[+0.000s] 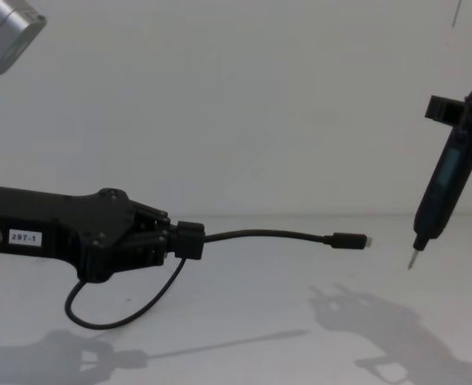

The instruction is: Pick up the data cable with the one hand.

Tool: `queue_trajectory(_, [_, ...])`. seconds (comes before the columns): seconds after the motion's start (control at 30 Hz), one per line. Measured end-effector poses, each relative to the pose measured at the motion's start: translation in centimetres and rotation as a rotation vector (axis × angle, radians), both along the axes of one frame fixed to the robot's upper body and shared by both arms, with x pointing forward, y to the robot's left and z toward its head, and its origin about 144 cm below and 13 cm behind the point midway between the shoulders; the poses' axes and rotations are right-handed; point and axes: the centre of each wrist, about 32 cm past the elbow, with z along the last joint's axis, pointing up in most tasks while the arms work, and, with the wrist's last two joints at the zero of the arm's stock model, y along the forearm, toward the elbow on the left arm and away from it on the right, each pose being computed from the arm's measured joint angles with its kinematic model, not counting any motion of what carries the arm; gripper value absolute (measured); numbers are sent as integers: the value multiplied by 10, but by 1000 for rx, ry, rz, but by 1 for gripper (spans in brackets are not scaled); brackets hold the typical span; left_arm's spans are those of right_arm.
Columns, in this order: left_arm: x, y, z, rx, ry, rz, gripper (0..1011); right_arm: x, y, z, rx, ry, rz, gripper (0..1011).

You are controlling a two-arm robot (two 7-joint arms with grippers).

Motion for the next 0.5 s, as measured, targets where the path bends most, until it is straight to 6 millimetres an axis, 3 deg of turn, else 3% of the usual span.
queue_trajectory(0.5, [0, -1, 0, -1, 3, -6, 48, 0, 0, 12, 44, 80, 29, 251])
